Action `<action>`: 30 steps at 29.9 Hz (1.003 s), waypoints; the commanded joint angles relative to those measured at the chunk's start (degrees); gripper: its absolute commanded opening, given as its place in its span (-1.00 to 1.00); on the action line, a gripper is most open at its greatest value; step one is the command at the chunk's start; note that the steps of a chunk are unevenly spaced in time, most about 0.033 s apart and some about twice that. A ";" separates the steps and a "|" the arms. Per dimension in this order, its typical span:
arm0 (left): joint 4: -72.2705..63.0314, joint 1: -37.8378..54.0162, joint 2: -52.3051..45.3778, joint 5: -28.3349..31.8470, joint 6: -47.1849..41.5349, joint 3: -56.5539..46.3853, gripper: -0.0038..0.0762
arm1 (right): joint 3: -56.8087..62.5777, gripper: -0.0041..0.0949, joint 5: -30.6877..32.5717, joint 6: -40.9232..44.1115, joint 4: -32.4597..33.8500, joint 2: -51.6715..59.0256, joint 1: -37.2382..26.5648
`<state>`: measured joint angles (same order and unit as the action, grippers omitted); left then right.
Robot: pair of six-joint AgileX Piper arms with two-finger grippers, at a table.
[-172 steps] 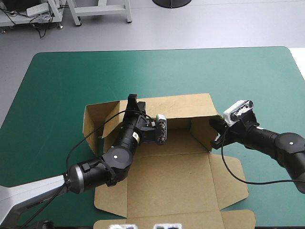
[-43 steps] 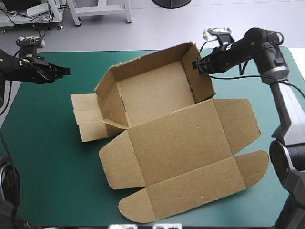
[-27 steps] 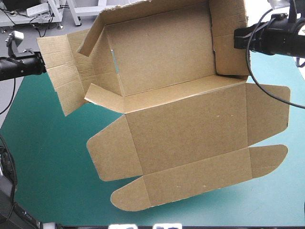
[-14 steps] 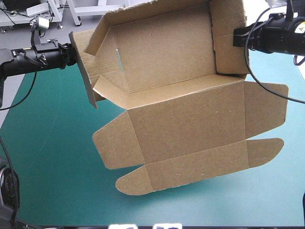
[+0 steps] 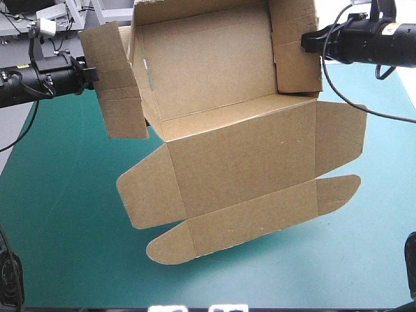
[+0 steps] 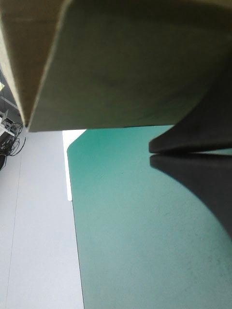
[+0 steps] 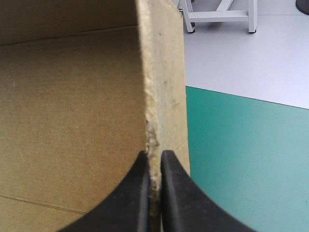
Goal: Fold the box
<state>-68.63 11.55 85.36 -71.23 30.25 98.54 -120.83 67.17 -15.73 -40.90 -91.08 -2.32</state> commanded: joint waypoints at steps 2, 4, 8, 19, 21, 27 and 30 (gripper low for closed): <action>-4.72 -0.33 -2.04 -2.74 -1.60 1.39 -0.93 | -1.51 -0.92 -6.36 0.21 -2.76 1.20 -0.16; -5.23 -0.80 -2.04 -2.74 -1.60 1.39 -0.89 | -1.51 -0.92 -6.79 0.21 -2.76 0.85 -0.16; -5.43 -3.28 -2.04 -2.74 -1.60 1.39 -0.67 | -1.51 -0.92 -7.47 0.21 -2.76 0.35 -0.16; -11.68 -7.98 -2.04 -2.74 -1.60 1.39 -0.19 | -1.51 -0.92 -9.13 0.61 -0.20 -0.34 -0.16; -12.08 -8.60 -2.04 -2.74 -1.60 1.39 -0.19 | -1.51 -0.92 -9.53 0.61 -0.20 -0.46 -0.16; -11.63 -9.54 -2.04 -2.64 -1.60 1.39 -0.19 | -1.51 -0.92 -9.33 0.61 -0.60 -1.28 -0.02; -8.81 -9.44 -2.04 -1.35 -1.60 1.39 -0.19 | -1.51 -0.92 -9.34 0.61 1.09 -1.49 1.43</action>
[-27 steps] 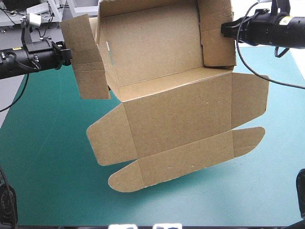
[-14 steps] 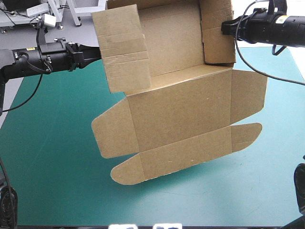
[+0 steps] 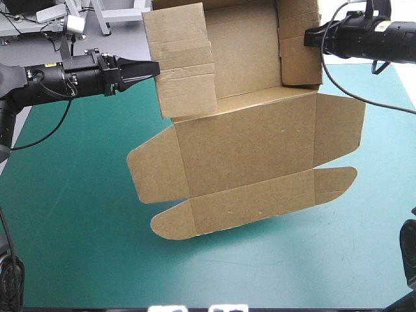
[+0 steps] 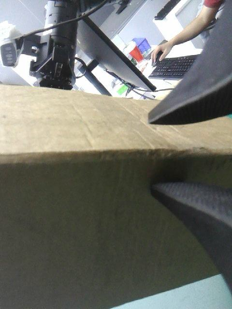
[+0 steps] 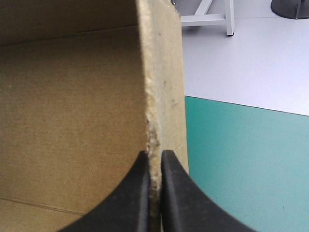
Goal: Fold the box
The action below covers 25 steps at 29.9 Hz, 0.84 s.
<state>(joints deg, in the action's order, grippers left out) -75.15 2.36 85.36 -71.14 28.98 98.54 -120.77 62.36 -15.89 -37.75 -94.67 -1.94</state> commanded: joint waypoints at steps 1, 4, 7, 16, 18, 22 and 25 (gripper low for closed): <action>-0.50 -0.24 -2.04 -0.83 -0.33 1.39 -0.19 | -1.57 -0.92 -4.52 0.77 -1.19 2.10 1.94; 3.64 -0.24 -2.04 0.36 -0.33 1.39 -0.19 | -1.57 -0.92 -4.52 1.80 2.50 2.20 5.05; 6.27 -0.24 -2.04 0.99 -0.33 1.39 -0.19 | -1.57 -0.92 -4.41 3.36 5.45 2.20 8.20; 14.93 -0.24 -0.78 2.88 -5.71 1.39 -0.01 | -1.57 -0.92 -4.18 5.98 6.72 2.41 15.37; 14.80 -0.24 0.11 2.59 -6.23 1.39 0.10 | -1.57 -0.92 -4.16 6.47 6.88 2.41 16.84; 15.11 -0.24 1.52 3.56 -6.32 1.39 0.15 | -1.57 -0.92 -4.05 7.33 8.51 2.41 19.79; 18.22 -0.24 2.28 6.40 -6.32 1.39 0.10 | -1.57 -0.92 -4.05 8.06 8.77 2.62 21.00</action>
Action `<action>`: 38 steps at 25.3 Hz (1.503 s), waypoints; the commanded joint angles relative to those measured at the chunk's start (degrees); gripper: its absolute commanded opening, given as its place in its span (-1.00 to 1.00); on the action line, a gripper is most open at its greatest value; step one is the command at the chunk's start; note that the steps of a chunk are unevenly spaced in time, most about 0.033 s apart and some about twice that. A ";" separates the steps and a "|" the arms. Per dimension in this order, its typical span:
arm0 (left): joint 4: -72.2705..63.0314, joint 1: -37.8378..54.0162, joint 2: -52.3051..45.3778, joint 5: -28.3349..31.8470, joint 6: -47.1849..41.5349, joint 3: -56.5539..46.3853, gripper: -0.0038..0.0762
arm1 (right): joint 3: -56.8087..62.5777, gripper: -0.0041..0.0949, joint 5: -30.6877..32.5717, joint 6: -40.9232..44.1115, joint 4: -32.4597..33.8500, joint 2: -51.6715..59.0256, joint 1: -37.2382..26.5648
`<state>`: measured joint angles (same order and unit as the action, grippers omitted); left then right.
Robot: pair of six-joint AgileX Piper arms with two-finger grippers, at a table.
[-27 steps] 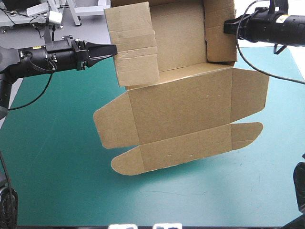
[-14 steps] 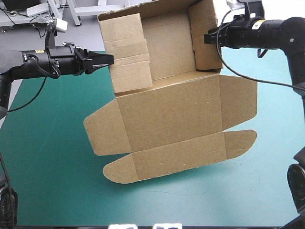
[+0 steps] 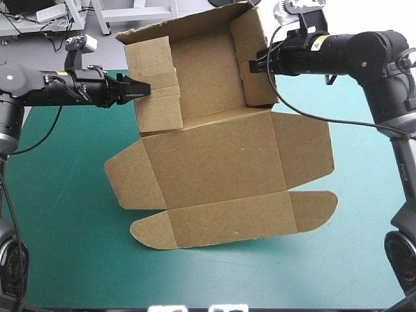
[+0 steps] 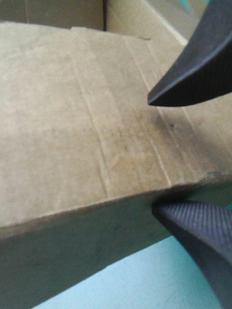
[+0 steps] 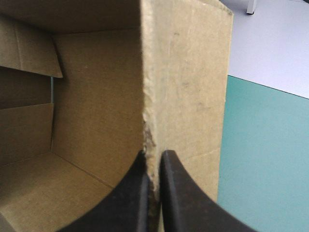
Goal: Fold the box
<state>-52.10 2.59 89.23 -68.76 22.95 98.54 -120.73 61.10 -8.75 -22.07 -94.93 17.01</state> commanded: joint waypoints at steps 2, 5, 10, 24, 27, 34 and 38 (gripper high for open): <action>-2.16 -0.47 -1.44 5.61 -0.30 1.39 0.07 | -1.61 -0.92 -2.79 1.23 -6.89 3.27 2.36; 1.51 -0.47 -1.44 7.11 -0.33 1.39 0.05 | -1.61 -0.92 -2.79 1.68 -6.79 4.26 2.36; 6.25 -0.47 -1.44 9.20 -1.63 1.39 0.05 | -1.61 -0.92 -2.79 2.10 -6.22 5.88 2.36; 5.61 -0.47 -2.22 6.01 -3.63 3.47 -0.93 | -1.61 -0.92 0.02 7.26 0.30 6.52 2.36; 13.52 -1.68 -2.22 2.87 -10.00 9.40 -0.93 | -1.61 -0.92 2.65 10.10 5.81 5.82 2.36; 42.12 -17.45 1.51 -5.16 -20.47 17.64 -0.93 | -1.61 -0.92 9.84 13.11 7.26 -2.10 2.75; 51.16 -22.27 8.23 -5.06 -21.75 17.36 -0.93 | -1.61 -0.92 10.93 13.46 6.50 -7.28 2.75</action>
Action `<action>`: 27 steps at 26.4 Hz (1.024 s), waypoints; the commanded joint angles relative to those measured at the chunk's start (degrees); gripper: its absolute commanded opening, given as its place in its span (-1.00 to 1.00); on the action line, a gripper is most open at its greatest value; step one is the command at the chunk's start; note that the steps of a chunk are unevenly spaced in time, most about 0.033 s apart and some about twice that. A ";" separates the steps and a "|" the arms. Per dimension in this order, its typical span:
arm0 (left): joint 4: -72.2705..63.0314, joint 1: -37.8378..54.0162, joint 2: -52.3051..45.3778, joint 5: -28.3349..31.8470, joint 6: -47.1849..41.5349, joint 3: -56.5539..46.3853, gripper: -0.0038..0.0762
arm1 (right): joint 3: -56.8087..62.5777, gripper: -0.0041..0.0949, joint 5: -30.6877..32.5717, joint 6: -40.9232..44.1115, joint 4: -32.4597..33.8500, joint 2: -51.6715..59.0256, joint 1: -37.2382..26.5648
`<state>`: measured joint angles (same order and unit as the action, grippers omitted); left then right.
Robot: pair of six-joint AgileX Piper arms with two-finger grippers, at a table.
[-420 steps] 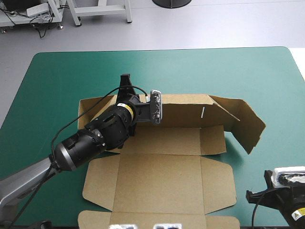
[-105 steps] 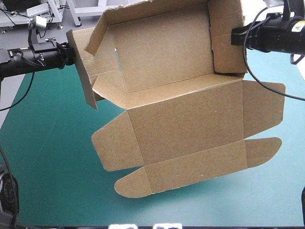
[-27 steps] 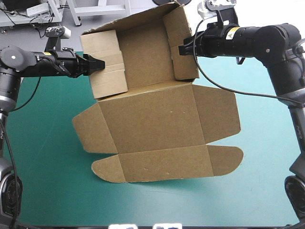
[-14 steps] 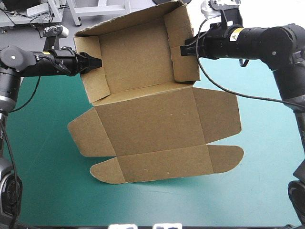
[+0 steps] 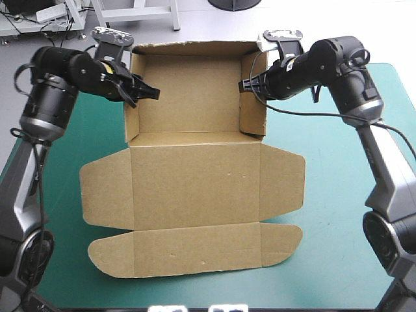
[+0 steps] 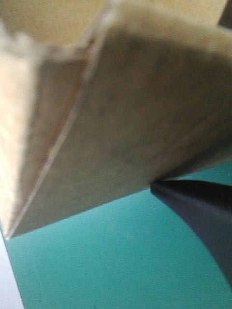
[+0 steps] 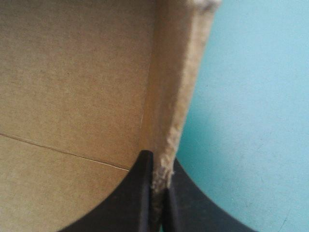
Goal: Fold the box
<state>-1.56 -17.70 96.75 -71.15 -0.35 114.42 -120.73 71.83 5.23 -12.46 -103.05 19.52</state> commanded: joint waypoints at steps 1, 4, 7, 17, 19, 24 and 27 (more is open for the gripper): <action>0.88 -1.98 3.00 -2.67 1.55 1.47 -0.93 | -1.61 -0.92 0.19 -0.52 -3.21 -0.89 0.24; 2.15 -1.76 7.15 -2.67 1.55 1.47 -0.93 | -1.61 -0.92 -0.08 -0.94 -3.58 -4.73 0.24; 4.48 -1.27 12.49 -2.23 1.55 1.47 -0.93 | -1.61 -0.92 -1.13 -2.28 -3.58 -9.56 0.24; 3.08 1.73 19.35 0.08 1.78 1.47 -0.93 | -1.61 -0.92 -4.73 -5.23 -2.63 -16.72 0.24; 1.56 2.32 19.59 0.45 2.58 1.47 -0.93 | -1.61 -0.92 -5.68 -6.44 -2.54 -17.18 0.24; 0.10 4.15 20.17 -0.69 4.27 1.47 -0.92 | -1.61 -0.73 -7.34 -7.00 1.12 -17.35 0.24; -4.43 5.59 20.74 -2.08 6.34 1.47 -0.84 | -1.61 -0.38 -7.58 -7.00 3.59 -17.35 0.24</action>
<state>-2.34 -12.61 119.87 -69.99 1.07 114.65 -121.12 66.24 0.00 -10.56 -122.76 19.49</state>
